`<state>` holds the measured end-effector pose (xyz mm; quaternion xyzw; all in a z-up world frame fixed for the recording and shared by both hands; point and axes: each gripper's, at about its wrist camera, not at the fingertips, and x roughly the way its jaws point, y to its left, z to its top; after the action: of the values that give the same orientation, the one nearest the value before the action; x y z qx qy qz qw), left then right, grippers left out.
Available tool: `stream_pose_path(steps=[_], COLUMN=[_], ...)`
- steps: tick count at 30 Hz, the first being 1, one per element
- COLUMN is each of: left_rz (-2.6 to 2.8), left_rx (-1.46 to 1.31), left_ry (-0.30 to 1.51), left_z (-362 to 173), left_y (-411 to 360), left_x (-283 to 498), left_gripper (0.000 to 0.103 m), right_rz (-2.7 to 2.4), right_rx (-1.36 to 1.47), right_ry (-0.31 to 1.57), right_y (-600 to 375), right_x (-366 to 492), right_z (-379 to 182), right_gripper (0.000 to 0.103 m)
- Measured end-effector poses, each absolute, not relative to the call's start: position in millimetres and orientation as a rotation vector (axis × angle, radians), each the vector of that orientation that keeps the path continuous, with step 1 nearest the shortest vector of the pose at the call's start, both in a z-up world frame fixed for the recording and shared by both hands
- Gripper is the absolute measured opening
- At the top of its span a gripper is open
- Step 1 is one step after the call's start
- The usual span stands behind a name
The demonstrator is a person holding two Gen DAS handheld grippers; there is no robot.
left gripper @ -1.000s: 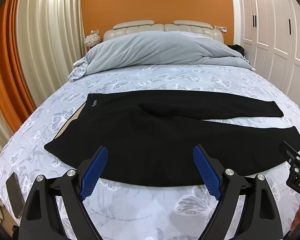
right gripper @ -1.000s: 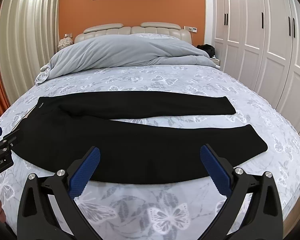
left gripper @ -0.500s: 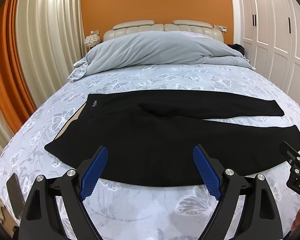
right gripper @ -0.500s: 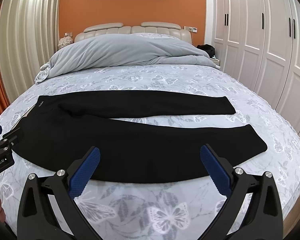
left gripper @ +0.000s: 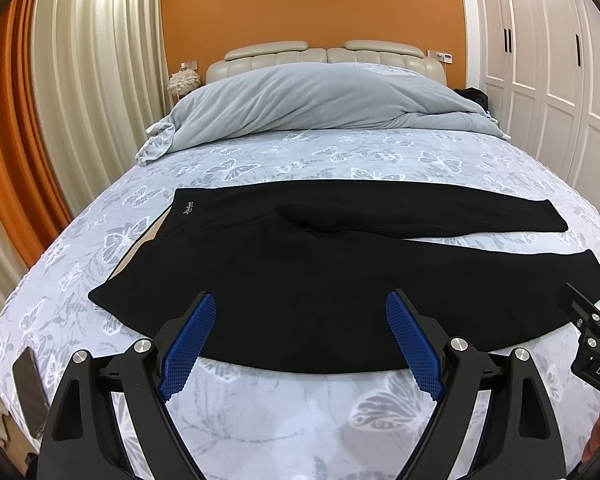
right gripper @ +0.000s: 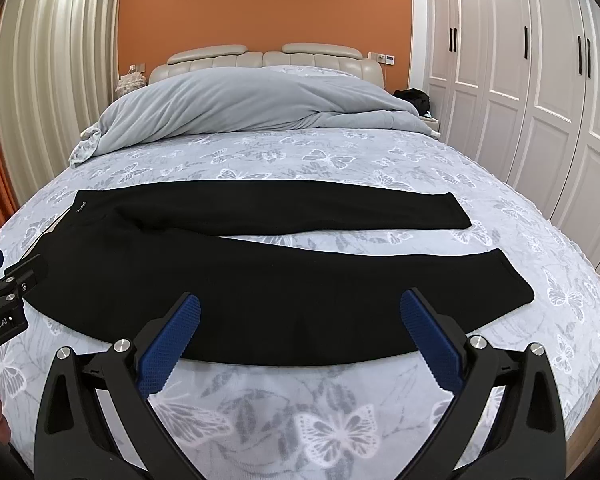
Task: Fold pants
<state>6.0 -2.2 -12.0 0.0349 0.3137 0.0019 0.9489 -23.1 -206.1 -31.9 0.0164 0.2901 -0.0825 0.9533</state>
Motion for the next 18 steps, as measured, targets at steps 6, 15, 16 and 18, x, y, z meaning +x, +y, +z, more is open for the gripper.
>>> stream_pose_path(steps=[6, 15, 16, 18], left_rz=[0.004, 0.003, 0.006, 0.003], left_rx=[0.073, 0.074, 0.074, 0.073], left_ry=[0.638, 0.638, 0.637, 0.639], left_z=[-12.1, -12.2, -12.3, -12.6], left_y=[-2.2, -2.5, -2.3, -1.7], left_x=[5.8, 5.7, 5.6, 5.9], left_gripper=[0.085, 0.085, 0.085, 0.085], right_rz=[-0.166, -0.166, -0.164, -0.164], right_rx=[0.031, 0.030, 0.032, 0.030], right_ry=[0.589, 0.589, 0.589, 0.590], right_y=[-206.1, -206.2, -206.4, -206.3], right_x=[-23.1, -23.4, -23.3, -23.2], right_z=[-31.9, -31.9, -31.7, -31.7], right_gripper=[0.098, 0.098, 0.098, 0.098])
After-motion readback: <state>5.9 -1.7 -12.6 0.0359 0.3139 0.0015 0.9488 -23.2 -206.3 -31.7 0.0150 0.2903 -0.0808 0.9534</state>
